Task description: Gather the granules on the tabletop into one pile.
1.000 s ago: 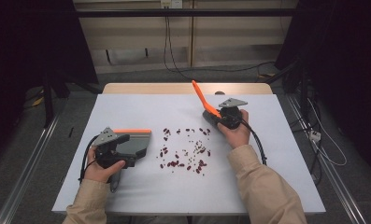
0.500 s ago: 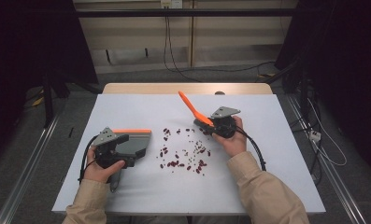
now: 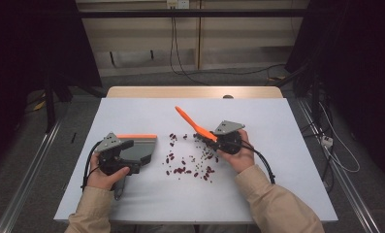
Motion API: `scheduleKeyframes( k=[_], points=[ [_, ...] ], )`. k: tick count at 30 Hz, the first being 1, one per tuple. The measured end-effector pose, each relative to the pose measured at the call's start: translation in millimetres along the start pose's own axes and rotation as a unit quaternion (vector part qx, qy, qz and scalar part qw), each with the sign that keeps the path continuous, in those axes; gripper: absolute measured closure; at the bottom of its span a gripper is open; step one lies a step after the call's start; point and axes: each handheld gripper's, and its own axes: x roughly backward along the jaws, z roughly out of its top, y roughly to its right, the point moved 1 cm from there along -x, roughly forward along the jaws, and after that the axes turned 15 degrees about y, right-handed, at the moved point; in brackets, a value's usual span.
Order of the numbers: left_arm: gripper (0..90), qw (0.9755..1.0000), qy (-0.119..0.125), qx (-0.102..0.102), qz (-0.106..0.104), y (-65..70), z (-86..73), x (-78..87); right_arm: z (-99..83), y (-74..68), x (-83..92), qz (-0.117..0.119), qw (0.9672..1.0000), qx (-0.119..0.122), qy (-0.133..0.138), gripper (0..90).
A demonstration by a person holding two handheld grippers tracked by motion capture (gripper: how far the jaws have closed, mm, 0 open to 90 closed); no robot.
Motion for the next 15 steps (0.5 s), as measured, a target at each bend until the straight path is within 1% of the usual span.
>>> scheduleKeyframes(
  k=[2, 4, 7, 10, 15],
  points=[
    [6.3, 1.0, 0.0, 0.0, 0.0, 0.3, -0.1, -0.3, 0.0, -3.5, 1.5, 0.005, 1.0, -0.003, 0.004, 71.0],
    [6.3, 1.0, 0.0, -0.001, -0.001, 0.2, 0.1, -0.1, 0.0, -5.8, 2.9, 0.008, 1.0, 0.003, 0.004, 71.0],
    [6.3, 1.0, 0.0, -0.002, 0.0, 0.1, 0.4, 0.4, -0.1, -8.8, 5.0, 0.013, 0.9999, -0.005, 0.007, 71.0],
    [6.3, 1.0, 0.0, -0.001, 0.0, 0.5, 0.5, 0.5, 0.2, -12.0, 6.9, 0.016, 0.9998, -0.003, 0.008, 71.0],
    [6.3, 1.0, 0.001, -0.002, -0.001, 0.8, 0.5, 0.4, 2.0, -19.2, 9.2, 0.027, 0.9996, -0.004, 0.009, 71.0]
  ],
)
